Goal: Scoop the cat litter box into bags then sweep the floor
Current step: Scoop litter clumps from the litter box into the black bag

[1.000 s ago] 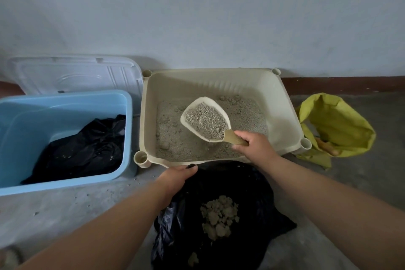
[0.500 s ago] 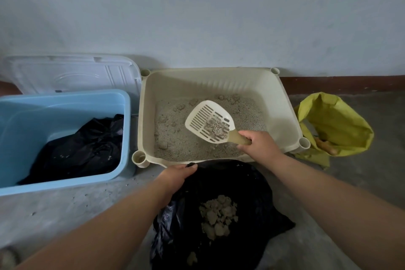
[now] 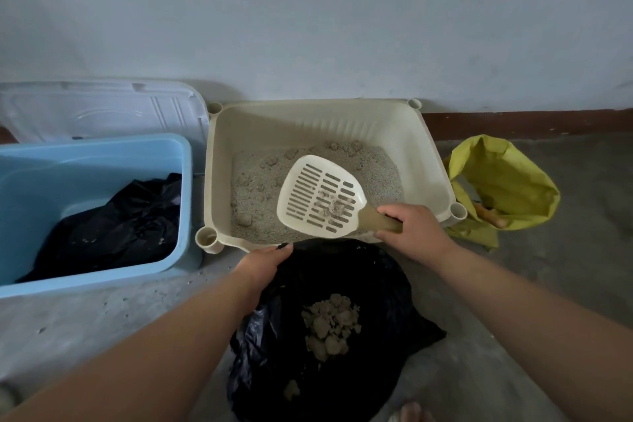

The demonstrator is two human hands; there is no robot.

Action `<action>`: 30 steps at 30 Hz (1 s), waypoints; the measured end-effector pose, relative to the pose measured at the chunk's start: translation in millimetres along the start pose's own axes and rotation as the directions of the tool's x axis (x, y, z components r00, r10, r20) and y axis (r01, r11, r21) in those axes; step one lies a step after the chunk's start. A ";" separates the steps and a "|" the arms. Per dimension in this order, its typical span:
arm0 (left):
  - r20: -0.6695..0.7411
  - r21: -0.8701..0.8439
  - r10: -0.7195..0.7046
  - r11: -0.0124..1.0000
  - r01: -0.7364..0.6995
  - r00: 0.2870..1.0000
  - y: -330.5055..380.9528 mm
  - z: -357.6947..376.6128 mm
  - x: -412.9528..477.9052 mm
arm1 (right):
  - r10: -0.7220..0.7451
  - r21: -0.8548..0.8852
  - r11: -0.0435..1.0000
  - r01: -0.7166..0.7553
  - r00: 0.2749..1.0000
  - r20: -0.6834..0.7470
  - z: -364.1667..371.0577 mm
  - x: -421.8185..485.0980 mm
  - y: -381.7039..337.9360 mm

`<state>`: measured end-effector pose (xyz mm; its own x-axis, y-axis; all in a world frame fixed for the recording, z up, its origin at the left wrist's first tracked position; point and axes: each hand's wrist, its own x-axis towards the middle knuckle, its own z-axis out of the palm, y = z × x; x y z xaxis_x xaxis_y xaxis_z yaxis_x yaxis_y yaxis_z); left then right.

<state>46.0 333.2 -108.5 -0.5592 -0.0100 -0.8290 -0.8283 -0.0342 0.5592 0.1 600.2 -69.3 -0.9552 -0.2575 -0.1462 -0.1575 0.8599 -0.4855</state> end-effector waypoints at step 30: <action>-0.030 -0.039 -0.035 0.999 0.034 0.999 -2.0 -10.3 -4.2 | 0.268 -0.661 0.748 0.057 0.886 0.379 -21.0 80.7 -66.9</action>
<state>50.3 323.0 -106.3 -0.5284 -0.0383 -0.8481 -0.8449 -0.0735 0.5298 -71.7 531.1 -30.6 -0.7931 -0.1649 -0.5863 -0.3379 0.9200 0.1984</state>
